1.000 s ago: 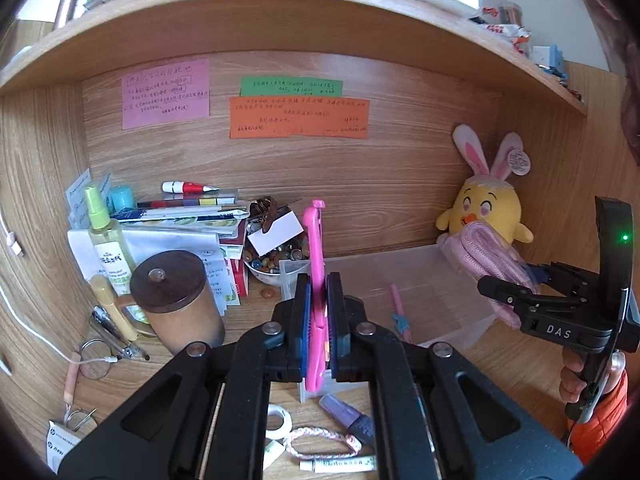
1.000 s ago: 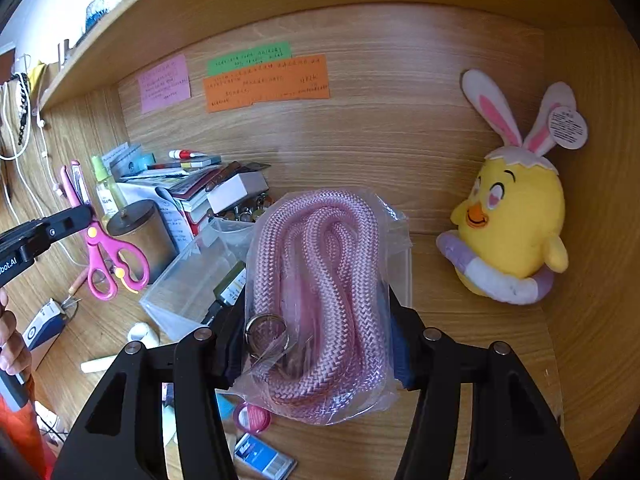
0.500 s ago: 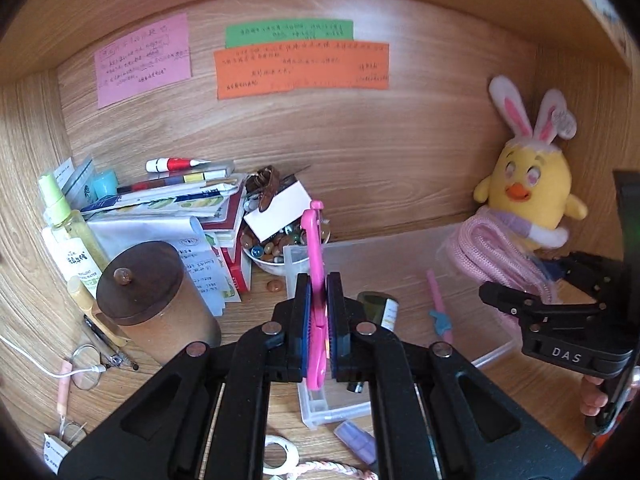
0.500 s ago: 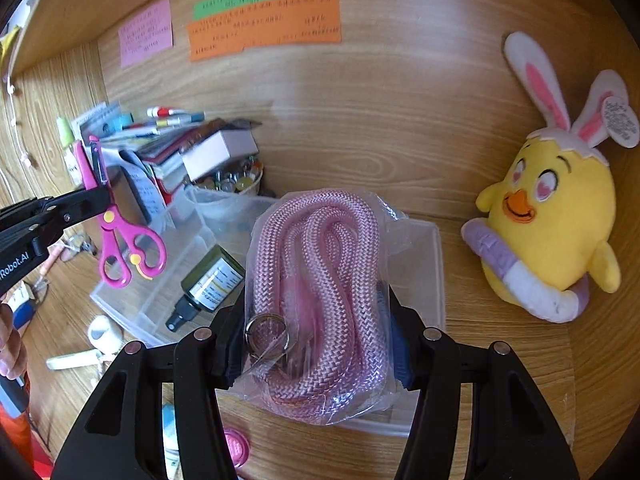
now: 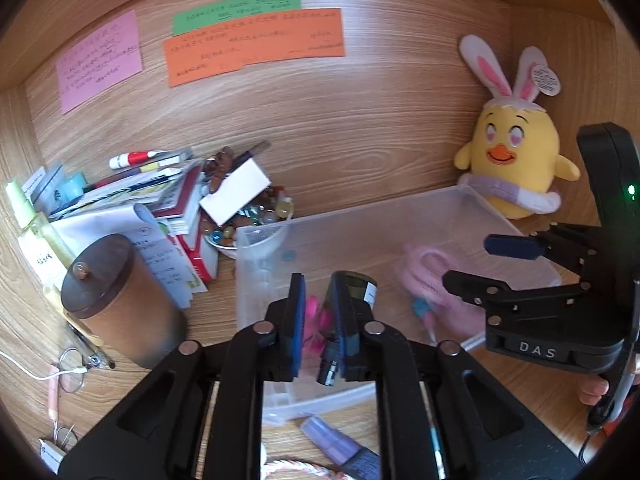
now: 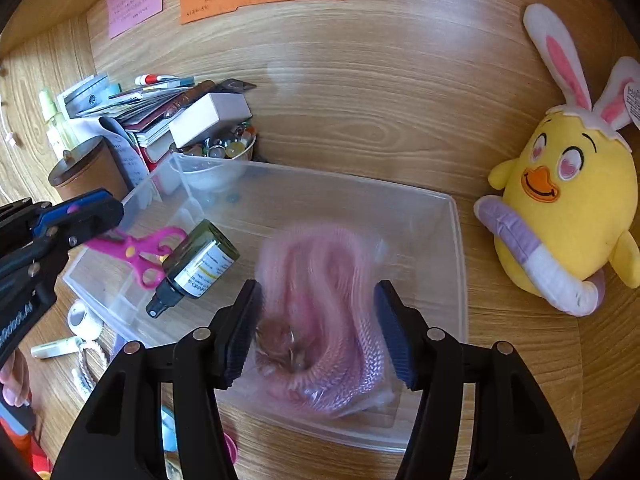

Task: Organize objects
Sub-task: 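Lower the pink rope with the right gripper while the left lowers the scissors into the clear box, then grasp the beige red-capped tube with the right gripper while the left grasps the pale blue bottle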

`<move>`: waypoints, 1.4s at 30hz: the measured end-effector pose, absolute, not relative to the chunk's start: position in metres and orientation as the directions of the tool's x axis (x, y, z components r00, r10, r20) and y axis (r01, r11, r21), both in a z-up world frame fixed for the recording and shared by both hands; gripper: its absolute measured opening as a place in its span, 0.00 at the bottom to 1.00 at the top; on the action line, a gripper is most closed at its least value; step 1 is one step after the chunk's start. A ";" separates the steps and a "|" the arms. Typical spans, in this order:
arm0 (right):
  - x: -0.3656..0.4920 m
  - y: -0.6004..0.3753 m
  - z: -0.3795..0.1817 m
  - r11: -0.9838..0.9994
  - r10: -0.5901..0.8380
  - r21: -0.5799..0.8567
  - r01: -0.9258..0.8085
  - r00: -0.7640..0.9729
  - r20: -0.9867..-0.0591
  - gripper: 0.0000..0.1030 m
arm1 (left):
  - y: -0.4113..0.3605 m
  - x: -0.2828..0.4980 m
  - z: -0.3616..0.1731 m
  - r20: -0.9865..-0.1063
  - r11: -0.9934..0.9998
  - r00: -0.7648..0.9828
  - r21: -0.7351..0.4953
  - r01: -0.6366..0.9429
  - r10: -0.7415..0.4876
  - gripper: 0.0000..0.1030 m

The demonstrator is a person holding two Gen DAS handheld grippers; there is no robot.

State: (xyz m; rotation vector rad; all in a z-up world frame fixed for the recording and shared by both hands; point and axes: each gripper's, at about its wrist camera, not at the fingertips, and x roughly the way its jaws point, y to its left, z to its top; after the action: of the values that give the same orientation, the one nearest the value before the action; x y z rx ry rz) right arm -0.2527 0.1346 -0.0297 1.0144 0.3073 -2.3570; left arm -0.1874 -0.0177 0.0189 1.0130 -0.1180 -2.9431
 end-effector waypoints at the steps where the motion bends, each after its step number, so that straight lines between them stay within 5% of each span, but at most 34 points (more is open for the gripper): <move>1: -0.251 0.136 -0.027 -0.822 -0.400 0.008 0.569 -0.567 -0.720 0.54 | -0.017 -0.186 0.019 -0.614 -0.997 -0.789 0.073 -0.006 -0.040 0.23; 21: -0.176 0.173 0.010 -0.811 -0.455 -0.002 0.585 -0.633 -0.626 0.77 | -0.032 -0.117 0.038 -0.583 -1.000 -0.812 -0.025 -0.016 0.027 0.92; 42: -0.096 0.179 -0.062 -0.755 -0.458 0.020 0.655 -0.507 -0.730 0.79 | -0.020 -0.046 -0.041 -0.741 -0.996 -0.665 -0.059 -0.071 0.092 0.93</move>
State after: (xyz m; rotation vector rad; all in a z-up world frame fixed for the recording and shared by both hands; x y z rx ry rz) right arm -0.0959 0.1787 -0.0619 0.9860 0.3428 -2.2506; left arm -0.0464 -0.0202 -0.0410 1.3162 0.0403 -2.9505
